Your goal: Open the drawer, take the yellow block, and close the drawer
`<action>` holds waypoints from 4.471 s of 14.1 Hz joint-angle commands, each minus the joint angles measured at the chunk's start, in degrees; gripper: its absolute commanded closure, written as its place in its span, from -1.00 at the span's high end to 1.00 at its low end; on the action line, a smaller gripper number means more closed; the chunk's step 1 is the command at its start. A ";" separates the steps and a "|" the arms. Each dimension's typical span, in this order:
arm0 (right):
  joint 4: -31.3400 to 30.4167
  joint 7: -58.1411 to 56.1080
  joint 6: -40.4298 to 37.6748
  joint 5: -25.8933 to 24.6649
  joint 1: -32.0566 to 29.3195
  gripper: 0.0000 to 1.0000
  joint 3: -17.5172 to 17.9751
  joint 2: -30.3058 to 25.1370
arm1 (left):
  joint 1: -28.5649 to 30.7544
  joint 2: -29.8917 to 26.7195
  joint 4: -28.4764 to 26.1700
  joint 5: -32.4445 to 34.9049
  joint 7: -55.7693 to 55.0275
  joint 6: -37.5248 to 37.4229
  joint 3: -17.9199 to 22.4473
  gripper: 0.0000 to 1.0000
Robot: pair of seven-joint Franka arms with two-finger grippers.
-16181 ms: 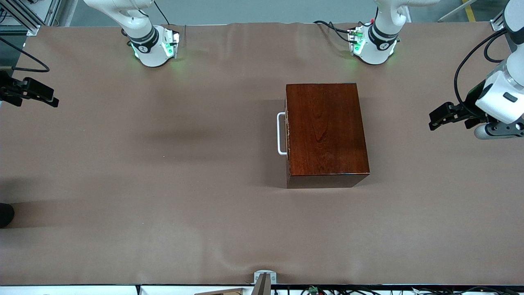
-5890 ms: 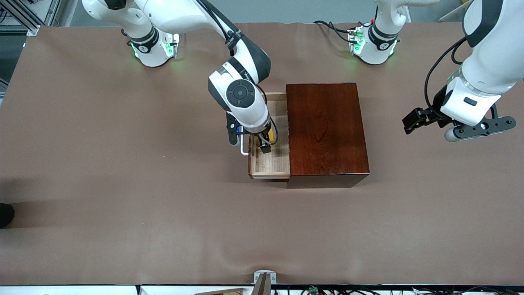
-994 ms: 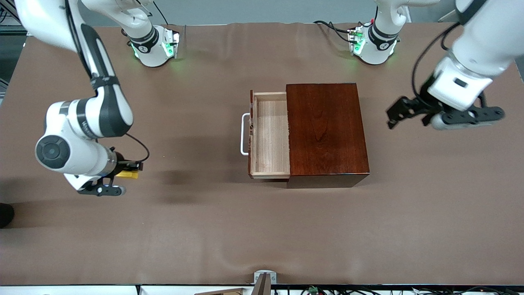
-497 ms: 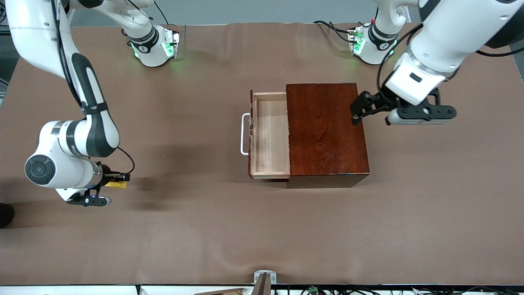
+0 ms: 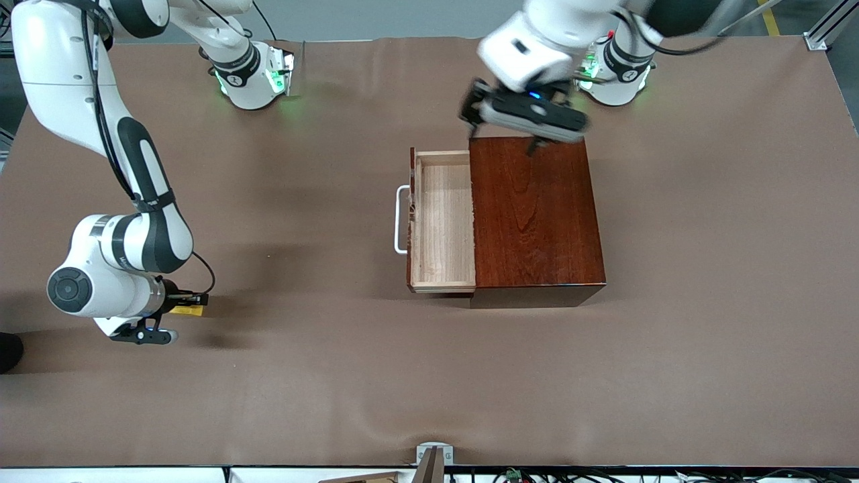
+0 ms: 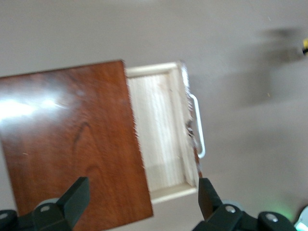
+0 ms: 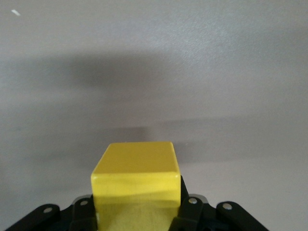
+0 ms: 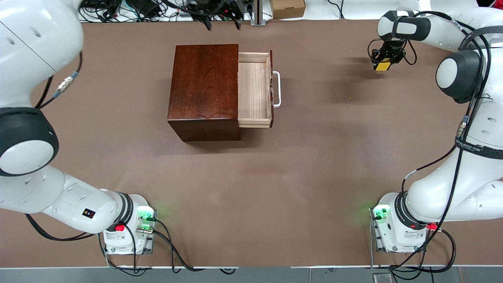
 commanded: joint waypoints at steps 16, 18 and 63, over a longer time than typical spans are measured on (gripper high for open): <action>0.42 -2.75 3.48 3.01 -3.30 1.00 1.28 4.09 | -12.55 31.36 17.75 6.49 44.97 11.93 0.71 1.00; 0.60 -2.57 2.87 3.01 -3.21 1.00 1.37 3.57 | -13.07 33.47 17.75 6.57 48.04 14.04 0.80 1.00; 6.49 -4.15 -34.31 2.39 -2.86 1.00 1.11 -36.86 | -14.31 32.00 17.57 21.79 45.20 -1.69 4.49 1.00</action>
